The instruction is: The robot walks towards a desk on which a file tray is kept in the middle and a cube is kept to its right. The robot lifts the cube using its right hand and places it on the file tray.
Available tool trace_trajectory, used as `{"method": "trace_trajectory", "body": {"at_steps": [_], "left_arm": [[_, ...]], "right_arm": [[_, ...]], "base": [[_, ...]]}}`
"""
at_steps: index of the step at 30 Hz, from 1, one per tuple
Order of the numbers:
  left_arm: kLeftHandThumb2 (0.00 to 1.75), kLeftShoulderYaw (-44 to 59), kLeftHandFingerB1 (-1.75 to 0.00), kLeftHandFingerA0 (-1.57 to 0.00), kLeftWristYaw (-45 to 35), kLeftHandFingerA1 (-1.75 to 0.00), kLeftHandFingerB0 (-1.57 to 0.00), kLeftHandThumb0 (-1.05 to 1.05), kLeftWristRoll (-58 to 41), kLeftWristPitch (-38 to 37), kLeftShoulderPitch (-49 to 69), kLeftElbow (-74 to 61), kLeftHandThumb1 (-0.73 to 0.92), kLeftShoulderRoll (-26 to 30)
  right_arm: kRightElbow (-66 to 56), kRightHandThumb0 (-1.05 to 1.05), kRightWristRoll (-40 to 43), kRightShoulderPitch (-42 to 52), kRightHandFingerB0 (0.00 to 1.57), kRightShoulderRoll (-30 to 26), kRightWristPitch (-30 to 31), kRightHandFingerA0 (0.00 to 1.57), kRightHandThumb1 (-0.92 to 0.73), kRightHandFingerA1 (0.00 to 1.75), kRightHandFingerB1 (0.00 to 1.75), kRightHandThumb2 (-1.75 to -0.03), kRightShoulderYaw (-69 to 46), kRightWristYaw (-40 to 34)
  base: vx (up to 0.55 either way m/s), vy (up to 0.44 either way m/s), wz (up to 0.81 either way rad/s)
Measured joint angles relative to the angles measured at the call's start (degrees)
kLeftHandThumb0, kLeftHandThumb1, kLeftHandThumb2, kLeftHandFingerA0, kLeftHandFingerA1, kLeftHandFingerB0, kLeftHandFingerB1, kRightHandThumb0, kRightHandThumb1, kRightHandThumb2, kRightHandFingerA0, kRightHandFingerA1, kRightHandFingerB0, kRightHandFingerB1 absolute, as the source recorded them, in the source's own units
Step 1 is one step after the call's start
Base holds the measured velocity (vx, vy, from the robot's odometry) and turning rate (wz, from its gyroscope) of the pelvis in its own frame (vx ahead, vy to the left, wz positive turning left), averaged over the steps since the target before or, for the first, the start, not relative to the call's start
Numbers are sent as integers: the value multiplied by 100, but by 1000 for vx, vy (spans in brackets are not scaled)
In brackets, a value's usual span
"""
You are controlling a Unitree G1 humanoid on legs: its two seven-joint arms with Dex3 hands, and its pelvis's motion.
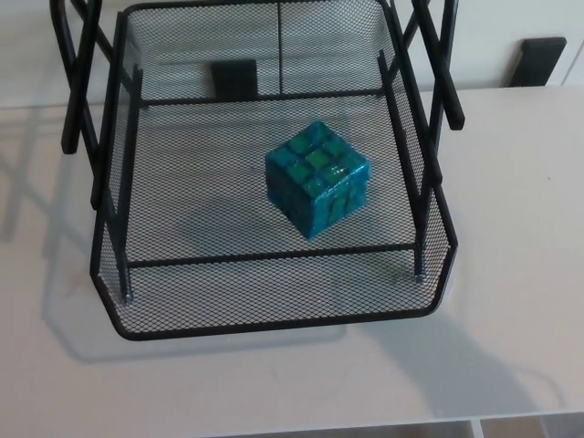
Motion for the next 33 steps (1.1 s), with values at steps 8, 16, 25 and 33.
{"method": "trace_trajectory", "body": {"at_steps": [8,16,25,33], "left_arm": [[71,-2,-86,-43,0,-100,-37,-91,0,0,-33,2,74,-1],[71,-2,-88,-47,0,-101,-41,-91,-1,0,-37,10,72,-2],[73,-3,-85,-53,0,-97,-45,-89,-1,0,-15,10,74,-4],[71,-4,-84,-46,0,-98,-41,-89,-1,0,15,15,73,-7]], "right_arm": [[557,-66,105,1848,5,-293,-122,36,-57,64,28,-89,-1345,-215],[1607,-90,244,3225,39,-242,-248,84,-83,111,44,-65,-2339,-733],[2627,-80,434,4007,52,-36,-333,70,-83,126,84,-64,-3172,-1305],[3754,-63,708,4471,53,259,-370,62,-82,79,57,-64,-3997,-1839]], "base": [[0,0,0],[0,0,0],[0,0,0],[0,0,0]]}}
